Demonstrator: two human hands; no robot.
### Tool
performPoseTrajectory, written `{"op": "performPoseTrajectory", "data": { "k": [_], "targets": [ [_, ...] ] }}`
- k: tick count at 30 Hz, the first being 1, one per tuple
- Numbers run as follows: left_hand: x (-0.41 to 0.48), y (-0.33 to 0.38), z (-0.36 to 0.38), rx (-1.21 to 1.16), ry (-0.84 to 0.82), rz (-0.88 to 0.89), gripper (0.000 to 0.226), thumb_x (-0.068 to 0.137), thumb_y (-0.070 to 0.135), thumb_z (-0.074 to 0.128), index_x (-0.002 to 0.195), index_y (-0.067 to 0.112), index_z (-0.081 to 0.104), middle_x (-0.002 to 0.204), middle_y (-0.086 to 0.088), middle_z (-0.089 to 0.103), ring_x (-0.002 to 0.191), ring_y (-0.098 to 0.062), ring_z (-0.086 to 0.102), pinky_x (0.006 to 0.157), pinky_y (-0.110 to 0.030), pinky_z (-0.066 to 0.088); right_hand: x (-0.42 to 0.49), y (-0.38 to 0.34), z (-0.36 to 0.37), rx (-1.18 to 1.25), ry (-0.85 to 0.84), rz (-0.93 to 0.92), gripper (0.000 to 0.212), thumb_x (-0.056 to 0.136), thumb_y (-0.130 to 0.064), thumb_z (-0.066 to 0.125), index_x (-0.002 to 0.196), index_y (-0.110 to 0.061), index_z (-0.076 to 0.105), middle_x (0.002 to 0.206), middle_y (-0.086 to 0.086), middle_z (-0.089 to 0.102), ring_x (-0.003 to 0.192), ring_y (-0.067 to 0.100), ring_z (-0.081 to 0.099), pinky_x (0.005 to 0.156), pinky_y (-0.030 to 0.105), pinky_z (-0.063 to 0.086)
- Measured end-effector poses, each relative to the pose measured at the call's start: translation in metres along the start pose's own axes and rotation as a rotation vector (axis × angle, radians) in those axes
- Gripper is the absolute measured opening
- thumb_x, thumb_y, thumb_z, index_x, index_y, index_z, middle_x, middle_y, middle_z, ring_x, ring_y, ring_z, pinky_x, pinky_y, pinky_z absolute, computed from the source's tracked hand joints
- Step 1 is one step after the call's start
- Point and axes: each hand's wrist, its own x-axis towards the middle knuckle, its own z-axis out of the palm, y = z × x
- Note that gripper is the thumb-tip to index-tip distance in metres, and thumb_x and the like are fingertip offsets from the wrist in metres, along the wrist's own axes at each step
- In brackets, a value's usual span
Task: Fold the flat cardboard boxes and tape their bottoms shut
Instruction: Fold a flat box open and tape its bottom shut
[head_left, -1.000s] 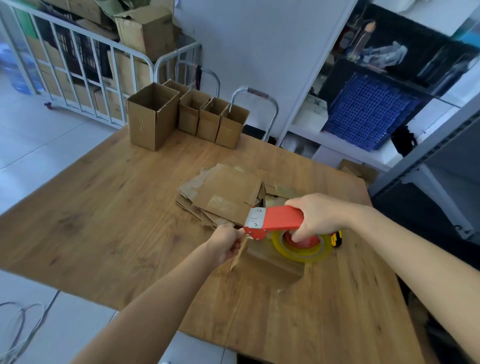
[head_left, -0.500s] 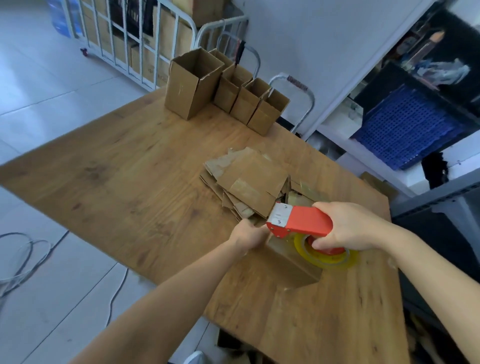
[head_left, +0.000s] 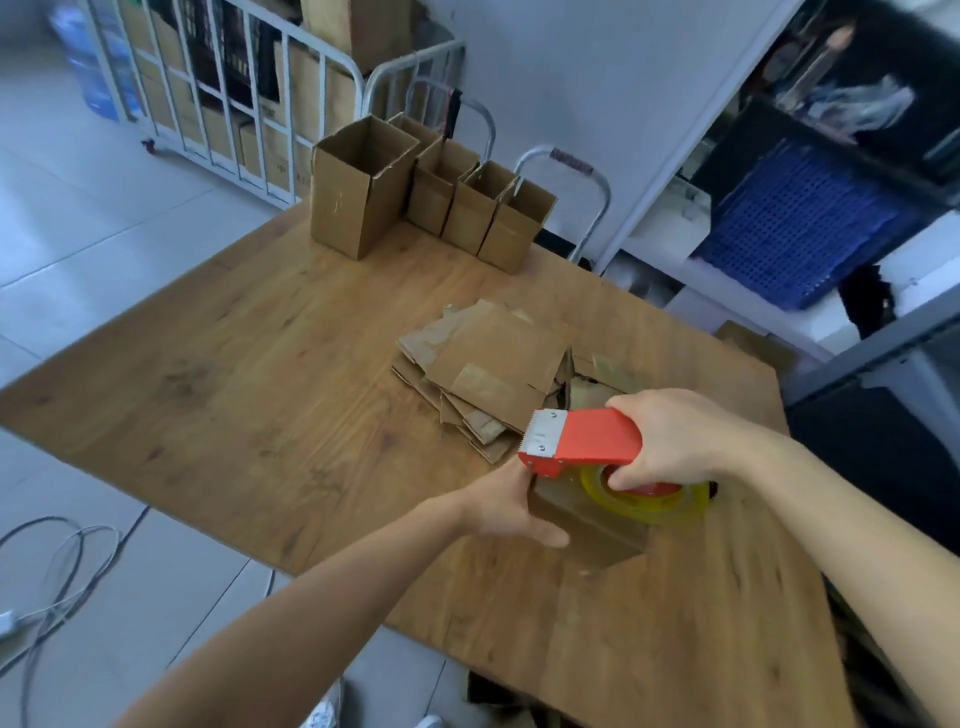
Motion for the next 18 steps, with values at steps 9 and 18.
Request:
{"op": "performPoseTrajectory", "data": {
  "k": [9, 18],
  "targets": [
    [0.020, 0.005, -0.008, 0.011, 0.011, -0.087, 0.079, 0.064, 0.025, 0.087, 0.130, 0.035, 0.045, 0.125, 0.013, 0.054, 0.119, -0.012, 0.050, 0.105, -0.039, 0.043, -0.011, -0.004, -0.005, -0.062, 0.016, -0.032, 0.061, 0.058, -0.066, 0.072, 0.102, -0.031, 0.050, 0.089, -0.010, 0.056, 0.083, 0.018, 0.057, 0.076, 0.039, 0.053],
    [0.021, 0.022, -0.019, 0.404, 0.014, -0.070, 0.066, 0.067, 0.032, 0.086, 0.119, 0.032, 0.045, 0.098, 0.025, 0.047, 0.095, -0.006, 0.049, 0.074, -0.012, 0.038, -0.029, 0.009, -0.007, 0.043, -0.028, -0.025, 0.065, 0.065, -0.069, 0.069, 0.114, -0.030, 0.049, 0.089, -0.011, 0.054, 0.077, 0.011, 0.054, 0.067, 0.034, 0.051]
  ]
}}
